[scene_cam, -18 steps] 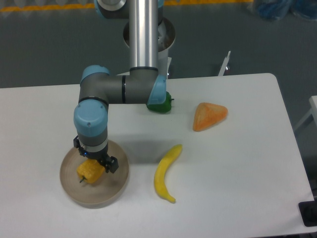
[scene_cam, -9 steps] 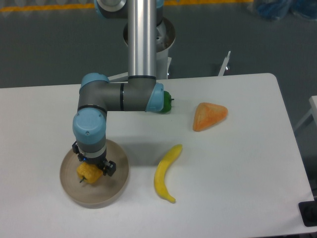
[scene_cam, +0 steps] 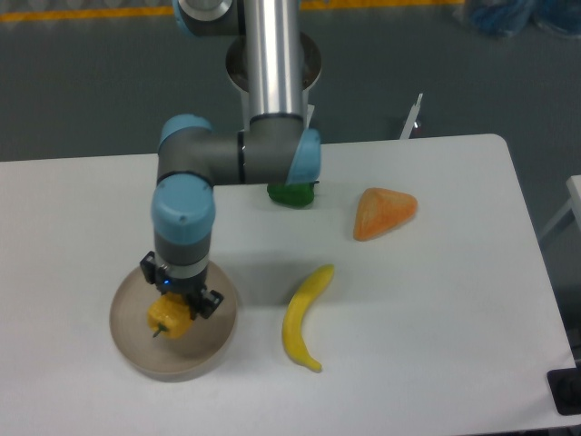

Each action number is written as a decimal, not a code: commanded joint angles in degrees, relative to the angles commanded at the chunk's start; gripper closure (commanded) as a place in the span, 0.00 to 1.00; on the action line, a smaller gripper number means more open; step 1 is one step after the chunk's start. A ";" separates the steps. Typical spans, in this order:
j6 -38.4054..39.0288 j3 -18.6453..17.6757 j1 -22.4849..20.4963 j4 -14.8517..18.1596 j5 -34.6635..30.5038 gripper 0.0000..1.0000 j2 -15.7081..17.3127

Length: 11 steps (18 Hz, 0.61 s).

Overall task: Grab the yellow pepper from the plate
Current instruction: 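Lift the yellow pepper off the plate and carry it toward the banana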

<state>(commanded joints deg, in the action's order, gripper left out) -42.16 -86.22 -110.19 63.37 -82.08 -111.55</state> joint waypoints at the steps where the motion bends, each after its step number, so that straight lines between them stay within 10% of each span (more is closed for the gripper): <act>1: -3.33 -0.35 -2.63 0.17 -0.27 0.81 2.02; 11: -29.97 -0.18 -19.79 13.36 -4.49 0.82 5.03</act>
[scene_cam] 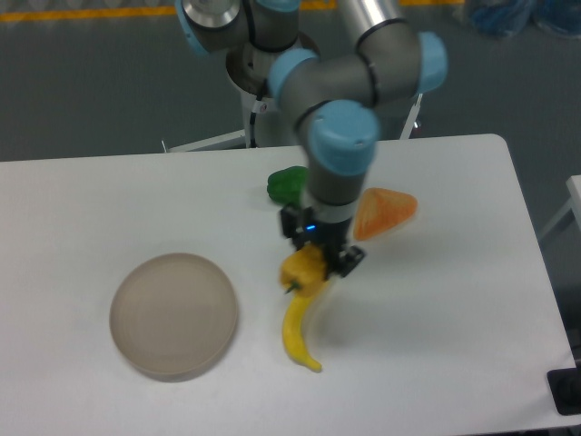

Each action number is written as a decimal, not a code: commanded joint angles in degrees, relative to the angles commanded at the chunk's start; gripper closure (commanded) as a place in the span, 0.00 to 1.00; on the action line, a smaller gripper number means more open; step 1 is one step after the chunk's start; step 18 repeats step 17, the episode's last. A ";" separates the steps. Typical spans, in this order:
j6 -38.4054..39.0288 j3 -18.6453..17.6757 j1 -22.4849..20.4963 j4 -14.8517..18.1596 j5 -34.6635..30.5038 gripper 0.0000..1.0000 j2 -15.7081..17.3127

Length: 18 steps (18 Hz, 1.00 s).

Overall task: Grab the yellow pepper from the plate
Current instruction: 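Lift the yellow pepper off the plate and carry it toward the banana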

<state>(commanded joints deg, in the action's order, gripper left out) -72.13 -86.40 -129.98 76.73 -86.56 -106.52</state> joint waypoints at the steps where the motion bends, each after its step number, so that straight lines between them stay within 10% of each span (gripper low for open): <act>1: -2.29 -0.09 -1.23 -0.17 -0.62 0.82 0.00; 18: -18.39 1.14 -3.88 -1.67 -3.61 0.87 -3.25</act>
